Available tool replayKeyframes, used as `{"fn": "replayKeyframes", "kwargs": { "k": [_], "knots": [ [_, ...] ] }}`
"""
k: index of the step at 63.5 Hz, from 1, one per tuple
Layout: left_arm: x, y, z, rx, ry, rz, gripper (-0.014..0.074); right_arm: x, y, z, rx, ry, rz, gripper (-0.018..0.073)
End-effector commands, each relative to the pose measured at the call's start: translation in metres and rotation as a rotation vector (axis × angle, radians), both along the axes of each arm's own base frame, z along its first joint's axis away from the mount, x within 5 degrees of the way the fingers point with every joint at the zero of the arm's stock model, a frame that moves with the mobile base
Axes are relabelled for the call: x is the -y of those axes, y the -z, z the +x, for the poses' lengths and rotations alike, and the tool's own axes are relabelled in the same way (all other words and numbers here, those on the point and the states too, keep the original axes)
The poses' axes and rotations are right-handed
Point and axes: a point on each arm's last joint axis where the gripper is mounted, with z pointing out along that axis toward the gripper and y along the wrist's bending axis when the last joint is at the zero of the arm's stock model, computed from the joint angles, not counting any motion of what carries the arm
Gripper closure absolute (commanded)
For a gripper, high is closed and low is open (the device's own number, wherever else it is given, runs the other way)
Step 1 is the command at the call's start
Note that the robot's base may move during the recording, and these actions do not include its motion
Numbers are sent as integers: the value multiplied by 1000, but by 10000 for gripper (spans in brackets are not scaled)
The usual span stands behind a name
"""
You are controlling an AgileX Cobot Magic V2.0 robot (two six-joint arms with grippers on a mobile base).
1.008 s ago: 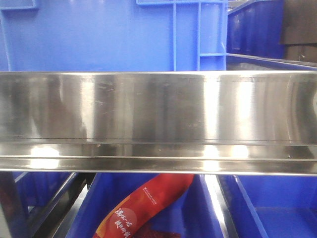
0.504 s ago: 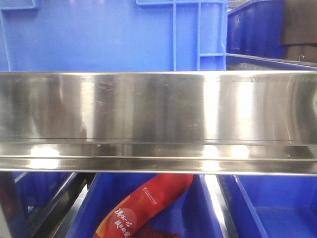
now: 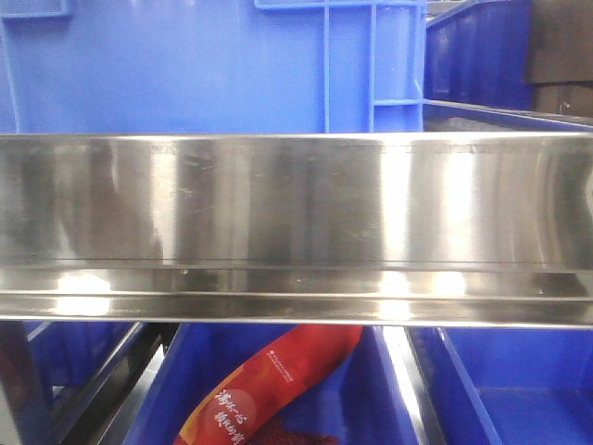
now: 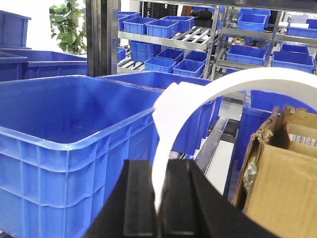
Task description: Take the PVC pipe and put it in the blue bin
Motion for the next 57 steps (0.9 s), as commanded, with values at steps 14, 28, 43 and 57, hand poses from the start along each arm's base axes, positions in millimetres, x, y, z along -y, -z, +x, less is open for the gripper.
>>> {"fn": "replayKeyframes", "kwargs": {
  "k": [14,28,43,57],
  "knots": [
    [0,-13,-2,116,-3,-13,708,1,-5,-1,42,7,38,715],
    [2,-32,10,56,19,-54,708,-2,-27,3,61,-15,89,717],
    [12,-65,50,23,93,-35,708,-15,-56,40,-82,-116,131,718],
    [31,-79,96,13,173,-24,708,-28,-67,72,-106,-223,105,718]
  ]
}}
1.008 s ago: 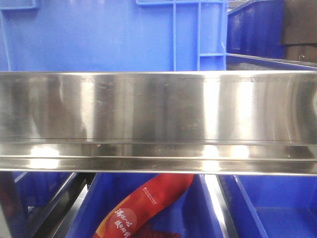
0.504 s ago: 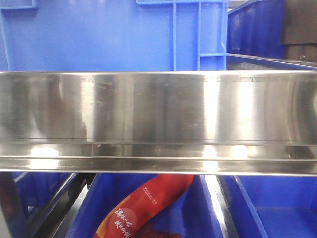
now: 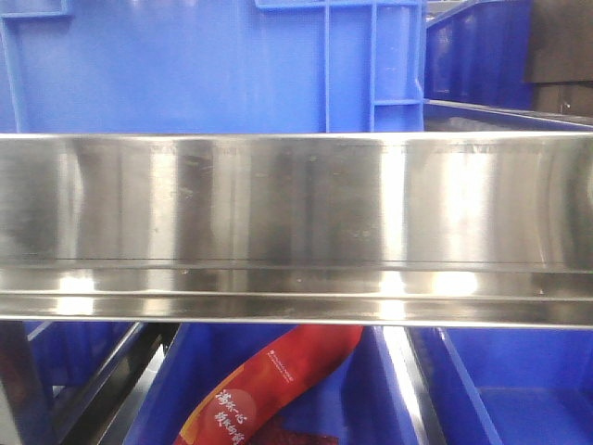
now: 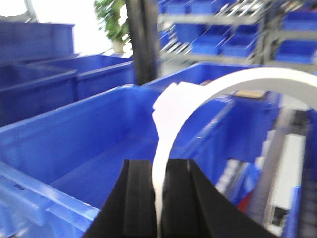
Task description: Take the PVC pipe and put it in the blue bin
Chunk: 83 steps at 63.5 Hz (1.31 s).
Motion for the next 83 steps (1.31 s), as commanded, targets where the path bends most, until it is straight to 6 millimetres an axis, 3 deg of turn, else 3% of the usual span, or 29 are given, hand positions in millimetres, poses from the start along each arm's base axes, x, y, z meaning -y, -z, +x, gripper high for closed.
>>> {"fn": "replayKeyframes", "kwargs": {
  "k": [1,15,30,39,51,63,83],
  "knots": [
    [8,-7,15,19,26,-7,708,-4,-5,6,15,-40,-13,718],
    [22,-25,45,108,51,-8,708,-6,-6,15,23,-53,-4,718],
    [29,-30,71,103,52,0,708,-14,-7,31,78,-113,27,718],
    [32,-25,85,82,48,33,708,-23,-3,46,59,-143,45,718],
    [32,-29,90,146,35,35,708,-41,-11,66,92,-172,33,718],
    [36,-16,105,113,33,109,708,-60,-6,98,52,-216,2,718],
    [40,-6,122,117,29,134,708,-65,7,127,34,-159,-20,718]
  ]
}}
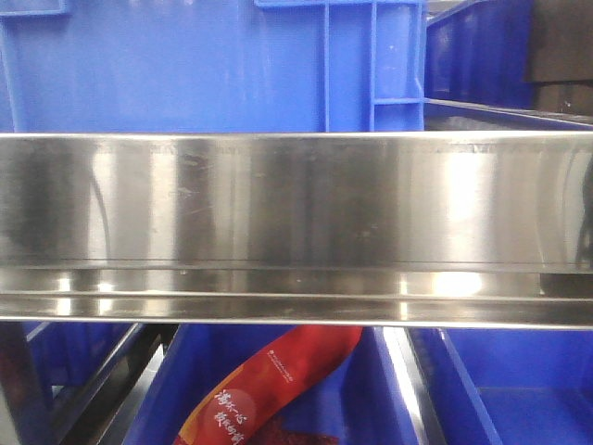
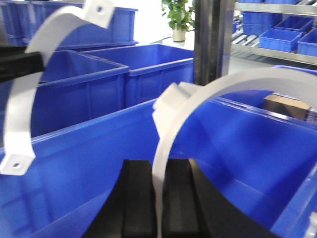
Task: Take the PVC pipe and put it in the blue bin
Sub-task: 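Open both grippers to drop the white pipe halves into the bin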
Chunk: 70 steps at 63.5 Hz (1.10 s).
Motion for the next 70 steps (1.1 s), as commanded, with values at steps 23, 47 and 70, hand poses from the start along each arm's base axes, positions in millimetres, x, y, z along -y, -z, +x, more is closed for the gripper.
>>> {"fn": "replayKeyframes", "kwargs": {
  "k": [23,47,70],
  "knots": [
    [8,14,28,40,2,18,708,-7,17,27,-8,52,-33,718],
    [14,8,36,47,14,46,706,-26,21,42,-8,11,-49,627],
    [16,15,42,13,14,54,412,-26,25,46,-16,21,-49,354]
  ]
}}
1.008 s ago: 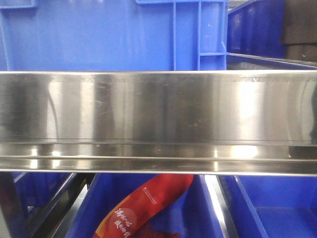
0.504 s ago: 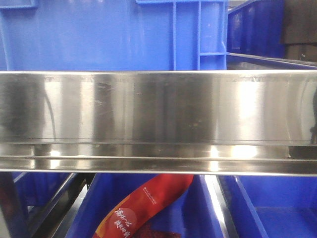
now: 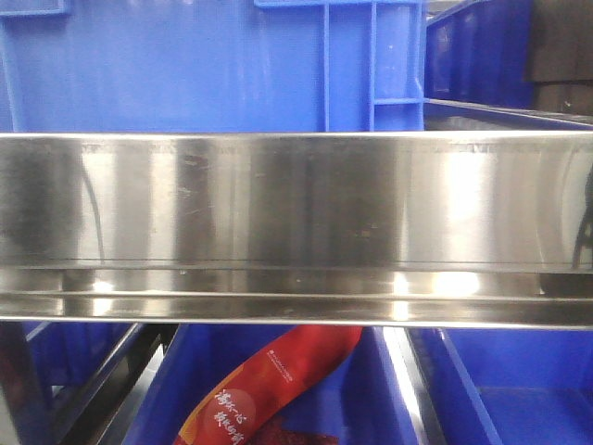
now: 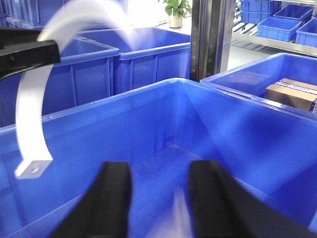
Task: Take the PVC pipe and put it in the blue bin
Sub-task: 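Open both grippers to drop the white pipe halves into the bin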
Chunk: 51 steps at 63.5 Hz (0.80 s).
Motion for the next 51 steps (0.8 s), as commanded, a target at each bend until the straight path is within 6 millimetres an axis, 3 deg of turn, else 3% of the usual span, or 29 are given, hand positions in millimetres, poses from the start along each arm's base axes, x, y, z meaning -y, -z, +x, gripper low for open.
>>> {"fn": "replayKeyframes", "kwargs": {
  "k": [1,30,43,51],
  "knots": [
    [2,-5,-1,30,7,-5,407,1,-3,2,17,15,1,354],
    [1,-10,-7,32,7,-5,403,2,-14,-7,41,-6,9,363],
    [-4,-26,-24,58,7,-12,407,9,-32,-25,103,-7,6,524],
    [-7,-35,-37,65,6,-14,483,11,-42,-38,127,-33,3,626]
  ]
}}
